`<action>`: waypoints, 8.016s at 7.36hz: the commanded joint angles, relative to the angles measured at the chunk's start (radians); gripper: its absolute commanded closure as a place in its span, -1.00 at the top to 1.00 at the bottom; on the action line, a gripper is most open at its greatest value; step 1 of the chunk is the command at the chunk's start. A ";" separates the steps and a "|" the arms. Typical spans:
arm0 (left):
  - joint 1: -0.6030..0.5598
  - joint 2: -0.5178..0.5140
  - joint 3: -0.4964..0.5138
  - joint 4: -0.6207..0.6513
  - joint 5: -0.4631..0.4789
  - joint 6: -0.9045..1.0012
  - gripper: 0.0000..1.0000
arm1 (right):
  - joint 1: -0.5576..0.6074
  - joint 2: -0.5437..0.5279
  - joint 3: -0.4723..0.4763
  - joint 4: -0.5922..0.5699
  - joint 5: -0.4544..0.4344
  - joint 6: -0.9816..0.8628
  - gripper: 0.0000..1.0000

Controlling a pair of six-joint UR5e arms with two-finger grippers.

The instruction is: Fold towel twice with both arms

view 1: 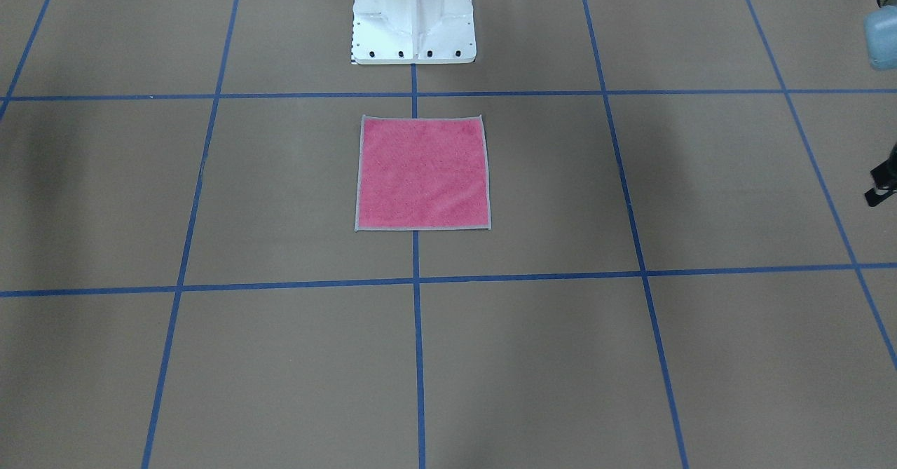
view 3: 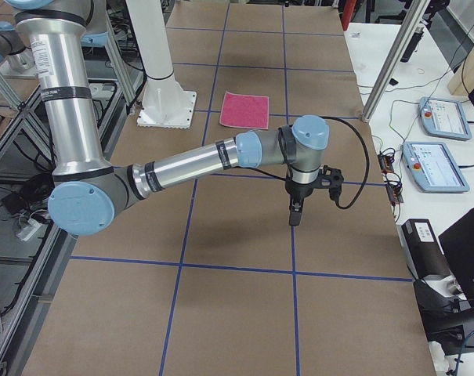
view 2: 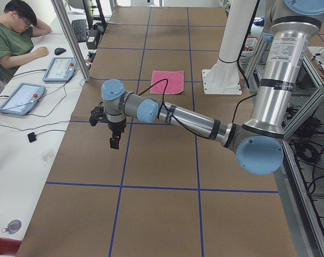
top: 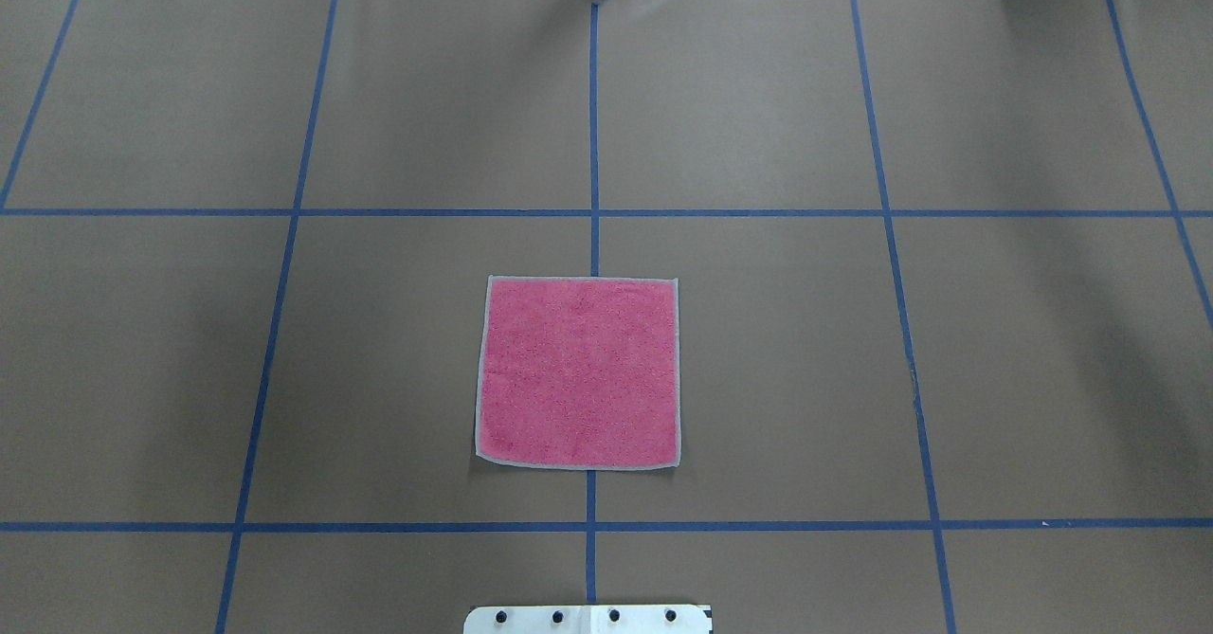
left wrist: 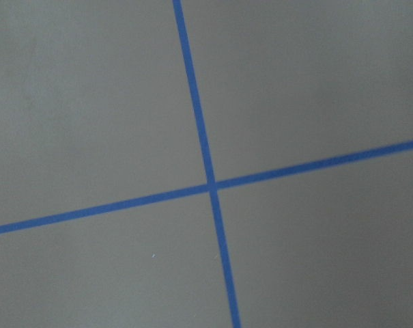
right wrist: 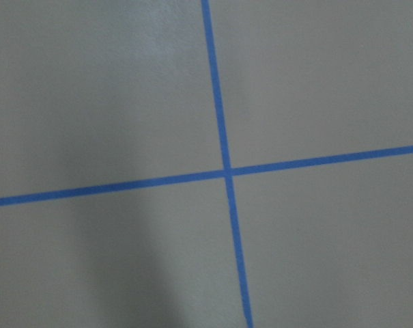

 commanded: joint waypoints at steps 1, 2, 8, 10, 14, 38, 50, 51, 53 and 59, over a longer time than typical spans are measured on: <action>0.206 -0.018 -0.024 -0.159 -0.002 -0.211 1.00 | -0.097 0.041 0.020 0.087 0.075 0.179 0.98; 0.307 -0.058 -0.041 -0.245 -0.002 -0.398 1.00 | -0.130 0.041 0.025 0.139 0.190 0.211 0.98; 0.585 -0.178 -0.030 -0.535 0.120 -1.121 1.00 | -0.331 -0.004 0.027 0.620 0.179 0.715 0.99; 0.731 -0.172 -0.070 -0.608 0.296 -1.309 1.00 | -0.452 -0.024 0.024 0.925 0.032 1.071 0.98; 0.852 -0.164 -0.082 -0.599 0.323 -1.331 1.00 | -0.565 -0.021 0.027 0.990 0.091 1.137 0.98; 0.957 -0.155 -0.029 -0.603 0.325 -1.331 -1.00 | -0.916 0.013 0.028 1.020 -0.057 1.266 0.98; 0.957 -0.143 -0.029 -0.609 0.322 -1.329 -1.00 | -1.050 0.194 -0.117 1.008 -0.213 1.390 0.64; 0.957 -0.143 -0.029 -0.609 0.322 -1.329 -1.00 | -1.050 0.196 -0.119 1.008 -0.211 1.396 0.27; 0.957 -0.143 -0.029 -0.609 0.322 -1.329 -1.00 | -1.053 0.194 -0.122 1.008 -0.211 1.399 -0.05; 0.957 -0.144 -0.029 -0.609 0.322 -1.329 -1.00 | -1.045 0.183 -0.093 1.013 -0.203 1.398 0.59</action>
